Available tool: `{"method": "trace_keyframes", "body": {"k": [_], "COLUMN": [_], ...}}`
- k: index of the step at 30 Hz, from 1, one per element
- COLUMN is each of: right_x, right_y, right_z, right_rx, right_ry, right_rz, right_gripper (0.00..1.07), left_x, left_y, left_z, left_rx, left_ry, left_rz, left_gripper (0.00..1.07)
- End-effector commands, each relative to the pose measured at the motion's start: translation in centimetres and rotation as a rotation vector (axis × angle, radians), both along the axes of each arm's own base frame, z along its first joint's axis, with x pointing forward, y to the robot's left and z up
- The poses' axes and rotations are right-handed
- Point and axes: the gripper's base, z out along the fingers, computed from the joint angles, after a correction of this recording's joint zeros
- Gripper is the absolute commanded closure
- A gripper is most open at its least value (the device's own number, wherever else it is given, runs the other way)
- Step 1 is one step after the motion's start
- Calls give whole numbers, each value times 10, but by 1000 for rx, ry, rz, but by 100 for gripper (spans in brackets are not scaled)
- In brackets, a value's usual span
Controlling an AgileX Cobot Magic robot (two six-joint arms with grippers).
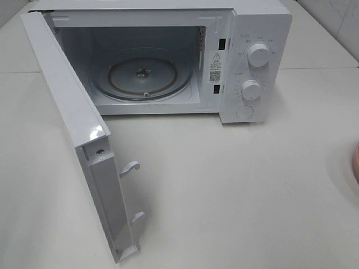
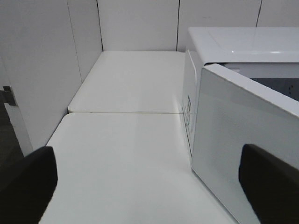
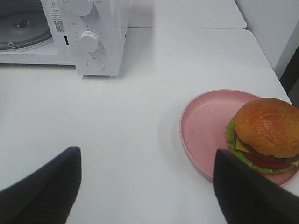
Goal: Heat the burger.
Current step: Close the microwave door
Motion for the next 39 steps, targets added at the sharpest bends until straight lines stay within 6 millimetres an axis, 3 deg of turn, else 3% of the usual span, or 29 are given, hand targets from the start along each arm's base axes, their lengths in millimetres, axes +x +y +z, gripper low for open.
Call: {"method": "trace_keyframes", "body": {"k": [1,2,4,5,6,7,8,9,10,11,32,39], "right_x": [-4,-4,-4,-4,-4,-4,-4,-4,-4,-4,-4,-4], "right_y": [0,0,0,0,0,0,0,0,0,0,0,0], "right_z": [0,0,0,0,0,0,0,0,0,0,0,0], "right_rx": [4,4,4,4,4,4,4,4,4,4,4,4], "right_ry": [-35,-35,-35,-35,-35,-35,-35,-35,-35,-35,-35,-35], "right_rz": [-9,-9,-9,-9,-9,-9,-9,-9,-9,-9,-9,-9], "right_gripper": [34,34,34,34,34,34,34,34,34,34,34,34], "left_x": [16,16,28,28,36,36,39,46,46,54,111,135], "left_y": [2,2,3,3,4,4,5,5,5,6,-3,-15], "left_z": [-15,-15,-31,-31,-38,-38,-39,-42,-42,-45,-75,-103], "left_rx": [4,4,8,8,7,7,-1,-45,-45,-86,-199,-202], "left_ry": [-65,-65,-77,-77,-79,-79,-87,-80,-80,-54,23,85], "left_rz": [10,10,16,16,20,20,23,30,30,36,-90,-243], "left_gripper": [22,22,45,45,65,65,77,99,99,106,106,106]}}
